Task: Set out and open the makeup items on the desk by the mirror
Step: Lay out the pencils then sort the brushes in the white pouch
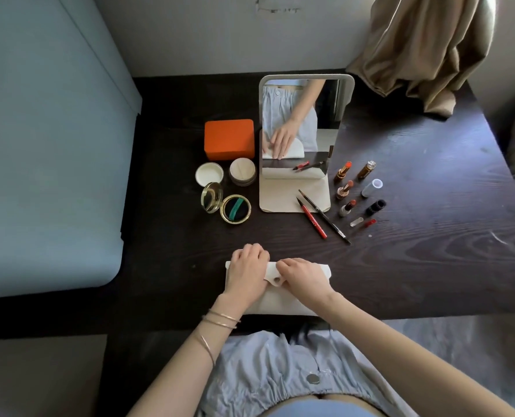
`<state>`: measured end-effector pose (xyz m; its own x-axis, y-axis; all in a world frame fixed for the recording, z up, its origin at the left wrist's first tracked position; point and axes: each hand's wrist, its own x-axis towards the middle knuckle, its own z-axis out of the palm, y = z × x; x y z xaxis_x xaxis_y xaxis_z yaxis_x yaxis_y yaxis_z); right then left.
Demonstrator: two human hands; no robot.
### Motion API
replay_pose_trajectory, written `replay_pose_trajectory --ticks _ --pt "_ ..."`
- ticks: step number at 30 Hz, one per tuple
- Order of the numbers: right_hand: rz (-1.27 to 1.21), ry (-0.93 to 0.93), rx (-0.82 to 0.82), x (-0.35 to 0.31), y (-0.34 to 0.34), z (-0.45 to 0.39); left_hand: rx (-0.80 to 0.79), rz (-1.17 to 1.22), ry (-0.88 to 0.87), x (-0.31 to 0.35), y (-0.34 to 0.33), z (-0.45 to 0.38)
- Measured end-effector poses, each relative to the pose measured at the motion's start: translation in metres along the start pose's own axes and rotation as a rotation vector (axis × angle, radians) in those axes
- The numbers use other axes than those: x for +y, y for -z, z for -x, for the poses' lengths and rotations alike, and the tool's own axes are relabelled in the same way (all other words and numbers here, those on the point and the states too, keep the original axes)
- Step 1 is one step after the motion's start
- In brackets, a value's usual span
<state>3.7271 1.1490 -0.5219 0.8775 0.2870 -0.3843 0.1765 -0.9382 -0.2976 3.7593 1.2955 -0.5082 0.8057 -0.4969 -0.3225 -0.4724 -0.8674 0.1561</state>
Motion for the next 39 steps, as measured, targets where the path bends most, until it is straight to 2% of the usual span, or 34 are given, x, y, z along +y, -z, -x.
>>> replay_pose_trajectory --ticks 3,5,7,9,11,15,25,30,35,39 --pt "-0.015 -0.028 0.066 -0.005 0.001 0.004 0.15 -0.069 0.053 0.002 0.009 0.012" --pt "0.024 -0.001 0.053 -0.007 0.0 0.006 0.016 -0.031 0.129 0.004 0.012 0.02" --pt "0.098 0.072 -0.019 -0.008 0.005 0.006 -0.19 0.021 0.262 0.003 0.004 0.023" --pt "0.243 0.141 -0.032 -0.009 0.01 0.005 -0.292 0.063 0.264 0.002 0.0 0.026" --pt "0.22 0.198 -0.084 -0.009 0.013 0.003 -0.33 0.148 0.243 0.001 -0.005 0.028" --pt "0.35 0.241 -0.175 -0.012 0.023 -0.006 -0.327 0.324 0.307 -0.002 -0.009 0.025" --pt "0.327 0.263 -0.241 -0.014 0.034 -0.009 -0.33 0.393 0.384 -0.002 -0.01 0.022" --pt "-0.021 0.207 -0.19 0.016 0.041 -0.011 -0.388 0.33 0.379 0.003 -0.008 0.021" --pt "0.035 0.201 -0.205 0.012 0.034 -0.008 -0.378 0.371 0.37 0.003 -0.011 0.023" --pt "0.1 0.088 -0.136 -0.012 0.022 -0.003 -0.372 0.369 0.396 0.006 -0.007 0.02"
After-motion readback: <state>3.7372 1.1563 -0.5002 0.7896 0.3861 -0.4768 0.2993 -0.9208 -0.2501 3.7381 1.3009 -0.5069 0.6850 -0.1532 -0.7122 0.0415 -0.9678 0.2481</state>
